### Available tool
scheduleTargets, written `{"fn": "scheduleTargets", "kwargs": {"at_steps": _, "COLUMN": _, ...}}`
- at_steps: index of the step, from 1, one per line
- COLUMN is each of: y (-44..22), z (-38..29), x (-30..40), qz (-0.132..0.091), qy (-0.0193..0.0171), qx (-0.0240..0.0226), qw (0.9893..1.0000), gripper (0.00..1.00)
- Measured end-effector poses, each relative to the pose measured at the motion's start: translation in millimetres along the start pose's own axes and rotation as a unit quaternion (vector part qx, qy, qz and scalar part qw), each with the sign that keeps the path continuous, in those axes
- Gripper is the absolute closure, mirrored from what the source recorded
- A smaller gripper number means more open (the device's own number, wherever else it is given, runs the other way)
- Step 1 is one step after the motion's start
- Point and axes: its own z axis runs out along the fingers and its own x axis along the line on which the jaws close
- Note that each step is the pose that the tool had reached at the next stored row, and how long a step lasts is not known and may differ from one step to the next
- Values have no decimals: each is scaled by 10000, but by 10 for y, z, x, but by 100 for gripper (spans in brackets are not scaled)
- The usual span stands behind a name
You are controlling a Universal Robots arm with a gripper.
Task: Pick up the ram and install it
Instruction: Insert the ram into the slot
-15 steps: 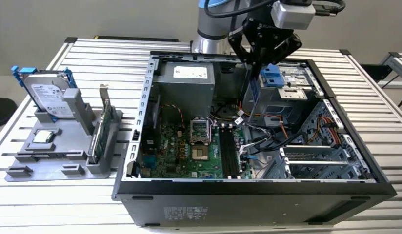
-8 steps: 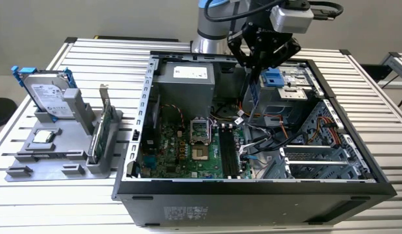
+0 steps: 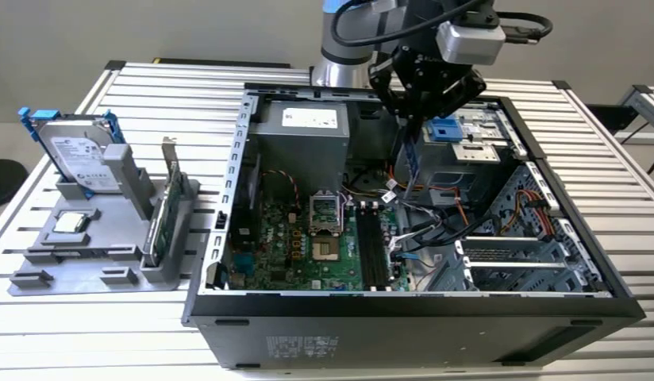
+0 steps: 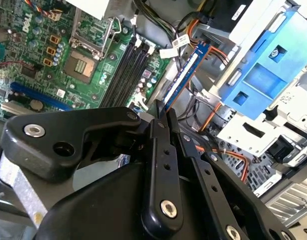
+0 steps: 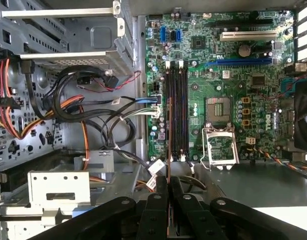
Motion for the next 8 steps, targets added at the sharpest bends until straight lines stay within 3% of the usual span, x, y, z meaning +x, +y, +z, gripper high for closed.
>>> {"fn": "scheduleTargets", "kwargs": {"at_steps": 8, "y": 15, "z": 73, "x": 0, "qz": -15, "qy": 0, "qx": -12, "qw": 10000, "gripper": 100}}
